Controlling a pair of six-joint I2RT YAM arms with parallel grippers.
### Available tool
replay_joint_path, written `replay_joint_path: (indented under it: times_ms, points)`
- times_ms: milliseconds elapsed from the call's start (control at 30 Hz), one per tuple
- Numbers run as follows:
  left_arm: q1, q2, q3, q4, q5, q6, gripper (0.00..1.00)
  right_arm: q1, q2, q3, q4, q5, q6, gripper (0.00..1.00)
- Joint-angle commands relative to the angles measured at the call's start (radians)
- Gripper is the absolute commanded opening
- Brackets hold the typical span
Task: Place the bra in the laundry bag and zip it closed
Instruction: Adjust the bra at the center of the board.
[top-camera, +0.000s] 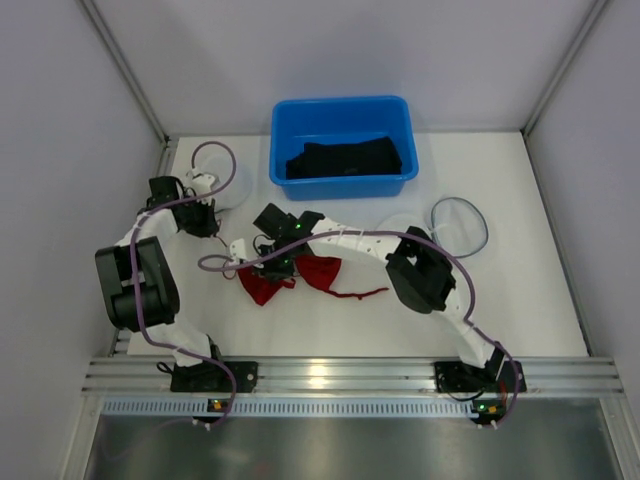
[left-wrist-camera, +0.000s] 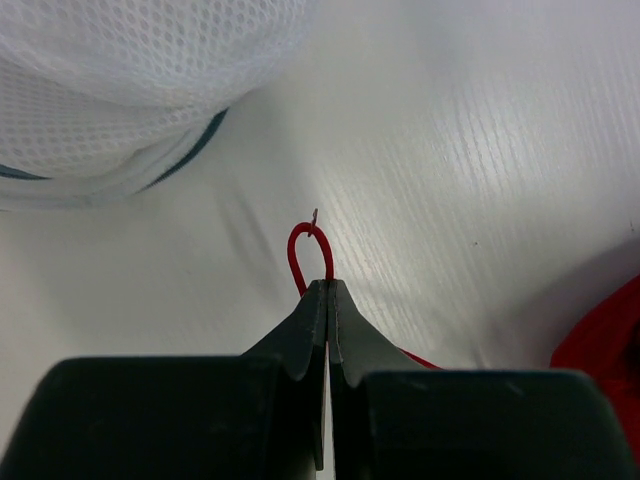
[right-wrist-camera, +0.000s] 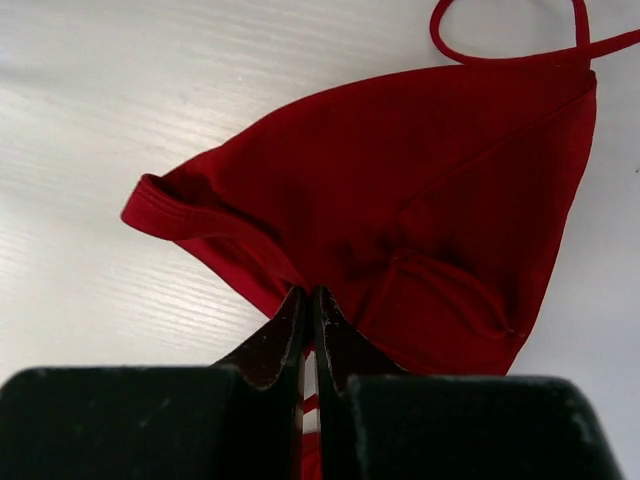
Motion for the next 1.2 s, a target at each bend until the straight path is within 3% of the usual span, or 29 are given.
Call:
replay_joint_path:
  times_ms: [0,233,533,1167]
  points:
    - [0.001,-0.018,-0.041,0.043,0.002,-0.021,0.0,0.005,-0.01,-0.007,0.043,0.024,-0.145,0.03]
    - [0.003,-0.035,-0.089,0.048,0.009,-0.029,0.0,0.041,-0.043,0.043,-0.026,0.089,-0.294,0.02]
    - [0.003,-0.049,-0.109,0.06,0.004,-0.029,0.0,0.12,-0.043,0.112,-0.19,0.266,-0.314,0.01]
    - [0.003,-0.031,-0.109,0.072,0.009,-0.023,0.0,0.146,-0.01,0.168,-0.207,0.521,-0.585,0.05]
